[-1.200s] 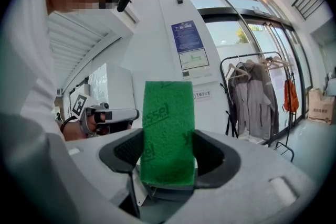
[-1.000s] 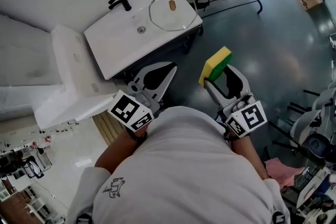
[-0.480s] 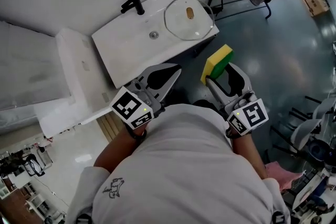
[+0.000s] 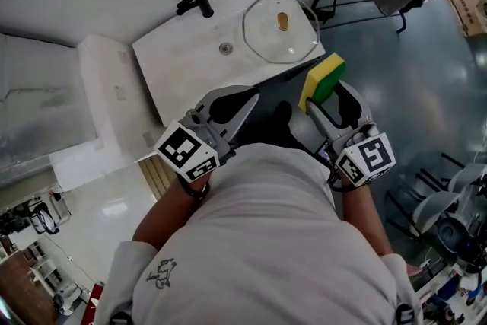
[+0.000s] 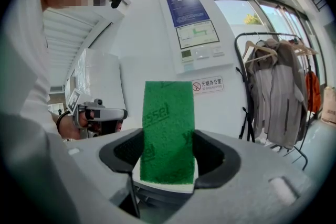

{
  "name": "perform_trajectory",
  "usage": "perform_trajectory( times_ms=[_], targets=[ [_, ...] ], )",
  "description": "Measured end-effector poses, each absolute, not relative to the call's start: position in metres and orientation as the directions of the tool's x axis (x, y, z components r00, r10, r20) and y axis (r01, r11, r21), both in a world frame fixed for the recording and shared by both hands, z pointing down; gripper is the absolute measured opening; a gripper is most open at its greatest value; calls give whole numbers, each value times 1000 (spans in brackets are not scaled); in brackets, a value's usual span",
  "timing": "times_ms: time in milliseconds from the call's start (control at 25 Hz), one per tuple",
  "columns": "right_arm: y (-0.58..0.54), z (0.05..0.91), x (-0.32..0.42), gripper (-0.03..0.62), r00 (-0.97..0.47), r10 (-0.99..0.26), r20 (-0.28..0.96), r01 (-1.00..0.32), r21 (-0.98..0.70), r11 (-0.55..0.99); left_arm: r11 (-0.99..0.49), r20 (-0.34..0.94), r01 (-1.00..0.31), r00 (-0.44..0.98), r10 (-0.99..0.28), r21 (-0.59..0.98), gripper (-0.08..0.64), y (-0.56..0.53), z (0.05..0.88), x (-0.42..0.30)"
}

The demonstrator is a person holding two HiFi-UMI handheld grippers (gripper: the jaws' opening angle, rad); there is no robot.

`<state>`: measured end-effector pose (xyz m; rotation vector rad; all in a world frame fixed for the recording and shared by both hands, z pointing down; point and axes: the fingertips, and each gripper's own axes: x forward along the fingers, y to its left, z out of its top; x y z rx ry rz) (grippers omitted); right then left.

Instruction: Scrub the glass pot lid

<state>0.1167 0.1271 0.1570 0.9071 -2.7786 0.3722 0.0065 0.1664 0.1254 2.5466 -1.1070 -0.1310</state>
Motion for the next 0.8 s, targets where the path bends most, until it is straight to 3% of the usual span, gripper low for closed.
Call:
perform_trajectory(
  times_ms=[800],
  targets=[
    [-22,229,147,291,-878,-338,339,-427,-236,873,-413,150,-805,513,-845,425,14,15,196,24]
  ],
)
